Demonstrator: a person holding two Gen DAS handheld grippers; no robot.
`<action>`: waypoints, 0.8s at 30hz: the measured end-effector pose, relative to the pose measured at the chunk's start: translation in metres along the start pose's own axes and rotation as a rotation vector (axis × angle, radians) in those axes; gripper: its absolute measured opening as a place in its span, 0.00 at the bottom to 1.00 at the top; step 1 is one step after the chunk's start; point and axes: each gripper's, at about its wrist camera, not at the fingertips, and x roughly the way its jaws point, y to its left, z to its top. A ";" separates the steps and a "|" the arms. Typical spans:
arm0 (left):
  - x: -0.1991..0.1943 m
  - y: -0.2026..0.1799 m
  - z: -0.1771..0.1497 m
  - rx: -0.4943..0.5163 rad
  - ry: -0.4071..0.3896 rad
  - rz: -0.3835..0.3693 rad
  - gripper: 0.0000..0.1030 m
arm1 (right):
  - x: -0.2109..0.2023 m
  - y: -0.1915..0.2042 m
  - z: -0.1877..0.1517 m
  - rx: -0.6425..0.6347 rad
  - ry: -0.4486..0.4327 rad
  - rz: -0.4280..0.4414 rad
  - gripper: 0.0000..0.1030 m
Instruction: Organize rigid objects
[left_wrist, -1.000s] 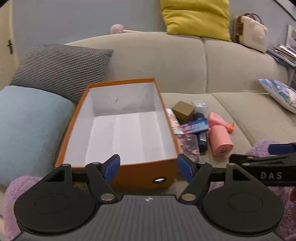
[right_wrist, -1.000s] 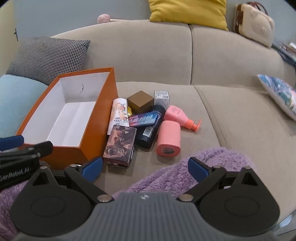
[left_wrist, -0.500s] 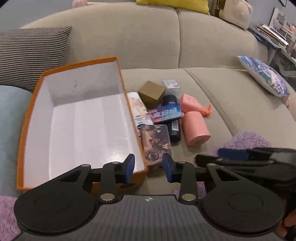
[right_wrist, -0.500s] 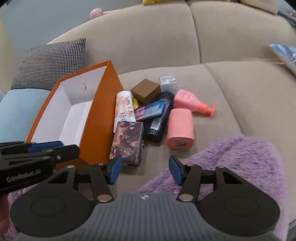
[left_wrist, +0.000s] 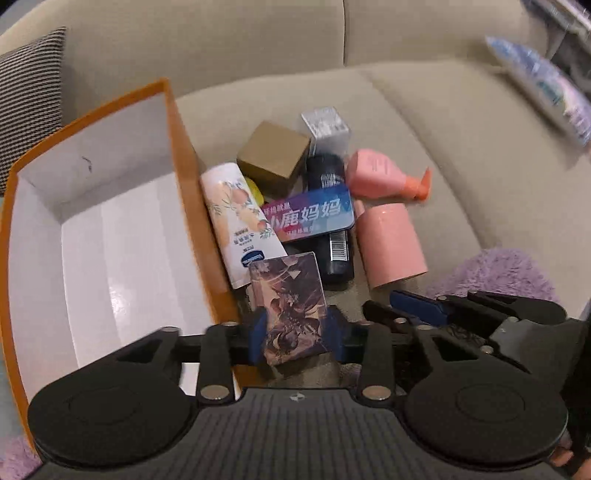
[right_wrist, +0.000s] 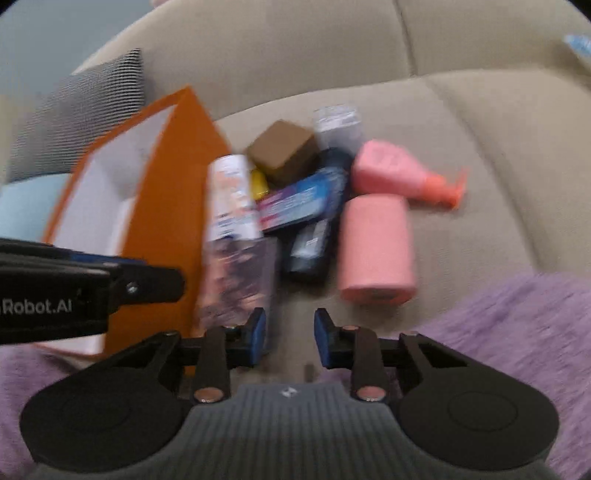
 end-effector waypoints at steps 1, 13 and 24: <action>0.005 -0.004 0.004 0.004 0.015 0.016 0.60 | 0.003 -0.005 0.001 0.009 0.007 0.007 0.21; 0.058 -0.040 0.027 0.143 0.144 0.201 0.78 | 0.010 -0.046 -0.007 0.127 0.019 0.113 0.08; 0.089 -0.064 0.028 0.271 0.193 0.411 0.86 | 0.002 -0.061 -0.012 0.188 -0.015 0.171 0.00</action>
